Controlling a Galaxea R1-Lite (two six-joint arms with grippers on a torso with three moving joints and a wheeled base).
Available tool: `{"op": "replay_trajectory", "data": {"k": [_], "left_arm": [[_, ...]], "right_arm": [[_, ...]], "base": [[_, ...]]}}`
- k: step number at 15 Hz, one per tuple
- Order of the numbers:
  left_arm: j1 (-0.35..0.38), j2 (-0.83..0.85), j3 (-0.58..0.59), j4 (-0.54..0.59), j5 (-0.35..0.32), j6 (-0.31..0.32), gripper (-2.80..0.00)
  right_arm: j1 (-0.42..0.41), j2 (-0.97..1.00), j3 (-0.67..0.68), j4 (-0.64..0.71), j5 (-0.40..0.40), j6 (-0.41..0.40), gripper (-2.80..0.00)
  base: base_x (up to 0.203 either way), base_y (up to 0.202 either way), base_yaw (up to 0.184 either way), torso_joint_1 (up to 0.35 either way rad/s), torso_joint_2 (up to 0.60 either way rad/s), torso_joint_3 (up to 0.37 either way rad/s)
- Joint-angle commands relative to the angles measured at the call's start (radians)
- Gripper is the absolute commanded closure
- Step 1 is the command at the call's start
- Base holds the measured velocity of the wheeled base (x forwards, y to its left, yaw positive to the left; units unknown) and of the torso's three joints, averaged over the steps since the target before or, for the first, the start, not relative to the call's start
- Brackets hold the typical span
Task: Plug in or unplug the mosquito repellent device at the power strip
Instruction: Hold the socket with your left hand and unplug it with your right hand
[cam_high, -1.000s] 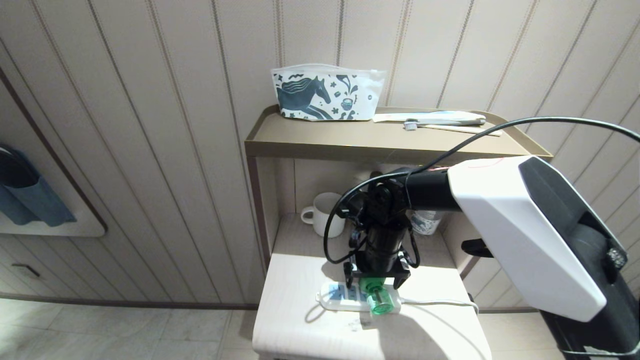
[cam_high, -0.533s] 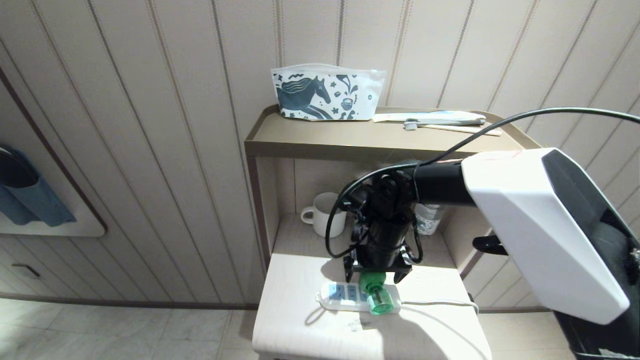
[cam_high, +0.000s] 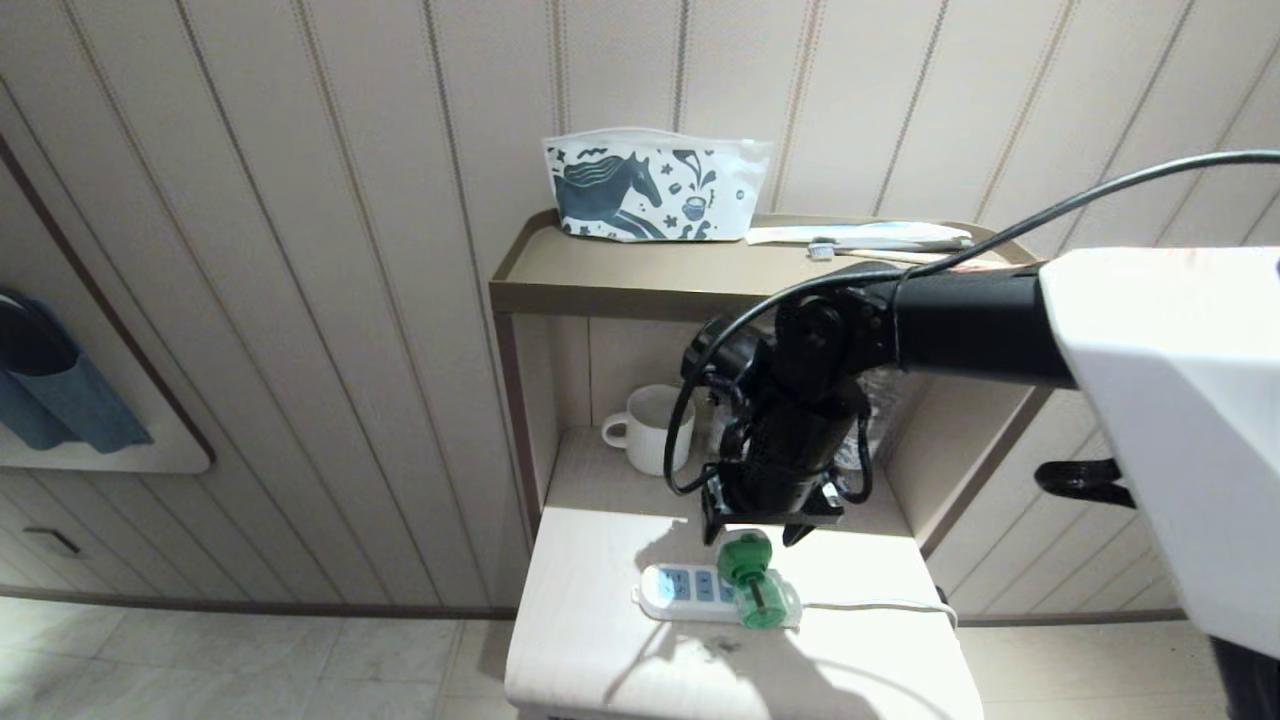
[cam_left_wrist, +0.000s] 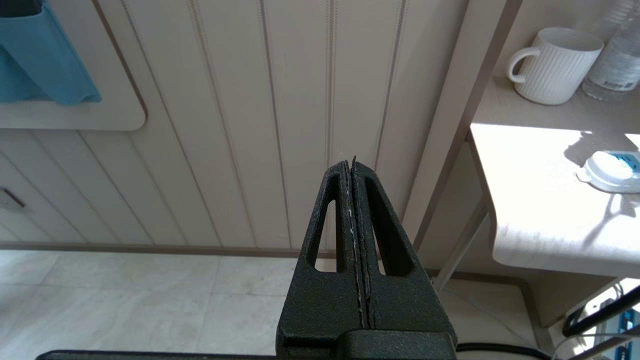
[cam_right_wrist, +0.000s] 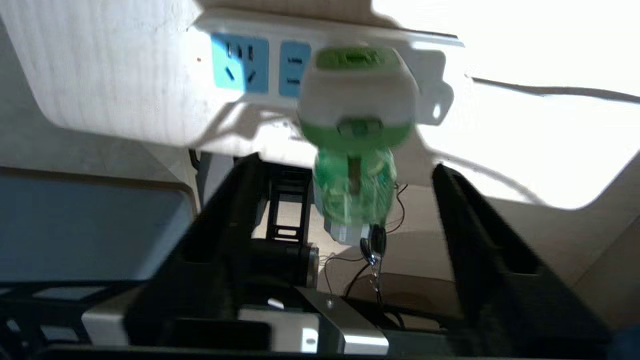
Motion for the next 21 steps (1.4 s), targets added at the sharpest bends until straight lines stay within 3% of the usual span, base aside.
{"op": "replay_trajectory", "data": {"k": [1,12,16,21], "left_arm": [[0.0,0.0,0.0,0.0,-0.001,0.0,0.0],[0.0,0.001,0.0,0.0,0.001,0.0,0.0],[0.0,0.001,0.0,0.0,0.001,0.0,0.0],[0.0,0.0,0.0,0.0,0.001,0.0,0.0]], "right_arm": [[0.008,-0.089,0.003,0.033,-0.001,0.003,0.0],[-0.002,-0.443,0.066,0.183,-0.026,0.006,0.0],[0.006,-0.602,0.171,0.132,-0.061,0.0,0.0],[0.049,-0.774,0.34,-0.044,-0.159,-0.003,0.0]], "base": [[0.0,0.0,0.0,0.0,0.0,0.0],[0.0,0.0,0.0,0.0,0.0,0.0],[0.0,0.0,0.0,0.0,0.0,0.0],[0.0,0.0,0.0,0.0,0.0,0.0]]}}
